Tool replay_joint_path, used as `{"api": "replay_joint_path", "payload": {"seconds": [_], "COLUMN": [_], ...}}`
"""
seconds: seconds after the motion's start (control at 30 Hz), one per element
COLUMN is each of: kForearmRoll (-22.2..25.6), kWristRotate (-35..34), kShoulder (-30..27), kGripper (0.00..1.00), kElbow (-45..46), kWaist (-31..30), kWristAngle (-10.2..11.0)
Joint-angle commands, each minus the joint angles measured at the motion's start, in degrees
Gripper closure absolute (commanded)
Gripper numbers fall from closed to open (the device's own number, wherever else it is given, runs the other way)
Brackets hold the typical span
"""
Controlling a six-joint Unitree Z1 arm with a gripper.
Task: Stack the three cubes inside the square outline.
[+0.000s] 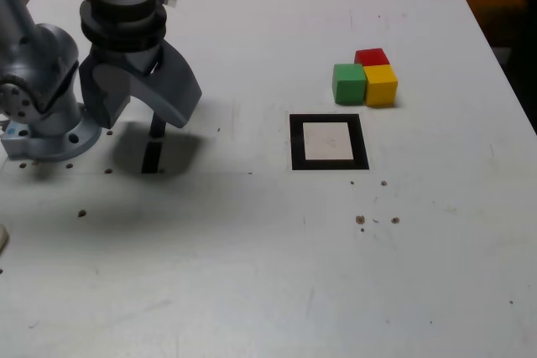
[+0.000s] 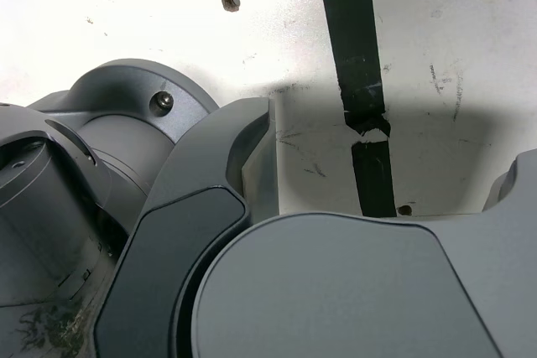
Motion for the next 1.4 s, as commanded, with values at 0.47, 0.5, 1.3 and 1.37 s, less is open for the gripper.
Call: {"api": "replay_joint_path", "payload": {"seconds": [0.47, 0.5, 1.3, 1.37], "kForearmRoll": [0.09, 0.07, 13.12, 14.09], "kWristRotate": [-0.14, -0.15, 0.1, -0.29], "kShoulder": [-0.16, -0.15, 12.03, 13.79], "kGripper": [0.0, 0.0, 0.01, 0.01], "kElbow": [-0.24, -0.37, -36.83, -39.22], "kWaist": [0.11, 0.11, 11.03, 12.98], "kWristAngle": [-0.05, -0.09, 3.0, 2.44]}}
